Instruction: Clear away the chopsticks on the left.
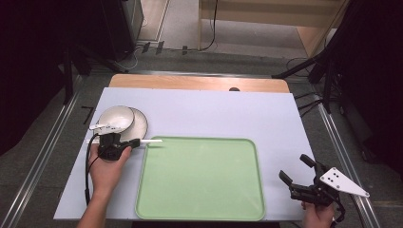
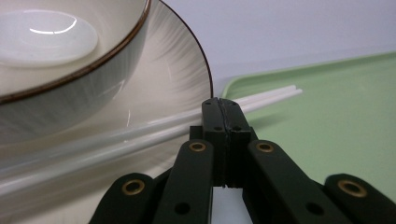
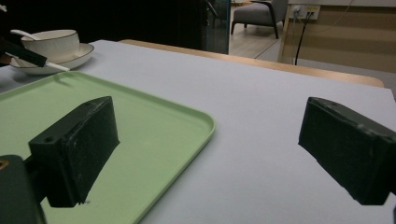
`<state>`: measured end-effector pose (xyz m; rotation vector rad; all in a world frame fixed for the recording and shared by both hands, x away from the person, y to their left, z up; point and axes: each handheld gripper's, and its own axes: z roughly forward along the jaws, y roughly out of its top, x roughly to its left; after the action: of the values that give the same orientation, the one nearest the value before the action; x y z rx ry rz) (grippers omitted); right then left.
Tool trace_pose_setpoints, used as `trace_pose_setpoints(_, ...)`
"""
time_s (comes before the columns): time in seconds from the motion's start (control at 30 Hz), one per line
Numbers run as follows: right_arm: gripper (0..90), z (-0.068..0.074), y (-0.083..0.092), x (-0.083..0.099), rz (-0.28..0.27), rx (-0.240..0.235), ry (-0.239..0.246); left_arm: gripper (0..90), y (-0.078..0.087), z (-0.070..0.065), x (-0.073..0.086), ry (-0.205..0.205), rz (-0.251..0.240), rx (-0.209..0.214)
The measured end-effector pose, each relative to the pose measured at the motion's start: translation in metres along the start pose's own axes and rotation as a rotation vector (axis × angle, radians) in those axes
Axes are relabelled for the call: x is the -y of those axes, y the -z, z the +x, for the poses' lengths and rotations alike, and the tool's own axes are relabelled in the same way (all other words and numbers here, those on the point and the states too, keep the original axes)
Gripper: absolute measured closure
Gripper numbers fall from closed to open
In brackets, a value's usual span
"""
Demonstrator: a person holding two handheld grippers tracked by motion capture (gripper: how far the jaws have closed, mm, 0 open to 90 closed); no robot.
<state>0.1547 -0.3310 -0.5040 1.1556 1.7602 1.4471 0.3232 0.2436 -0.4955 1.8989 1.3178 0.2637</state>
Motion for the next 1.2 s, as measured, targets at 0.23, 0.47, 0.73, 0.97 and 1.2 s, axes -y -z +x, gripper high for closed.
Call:
trace_pose_setpoints(0.23,12.5,0.001,-0.001,0.0,0.008,0.002,0.004,90.0,-0.009,0.001,-0.009,-0.002,0.001,-0.039)
trace_pose_setpoints(0.47,12.8,0.001,-0.001,0.001,0.013,0.003,0.004,90.0,-0.022,0.003,-0.01,0.013,-0.017,-0.069)
trace_pose_setpoints(0.73,12.8,0.001,-0.003,0.002,0.014,0.005,0.002,90.0,-0.03,0.0,-0.019,-0.022,-0.013,-0.118)
trace_pose_setpoints(0.97,12.8,0.001,-0.004,0.004,0.022,0.003,0.003,85.9,-0.023,0.0,-0.018,-0.028,-0.018,-0.057)
trace_pose_setpoints(1.2,12.8,0.0,-0.002,0.005,0.021,0.017,-0.006,68.2,0.025,0.004,-0.007,-0.083,-0.052,0.009)
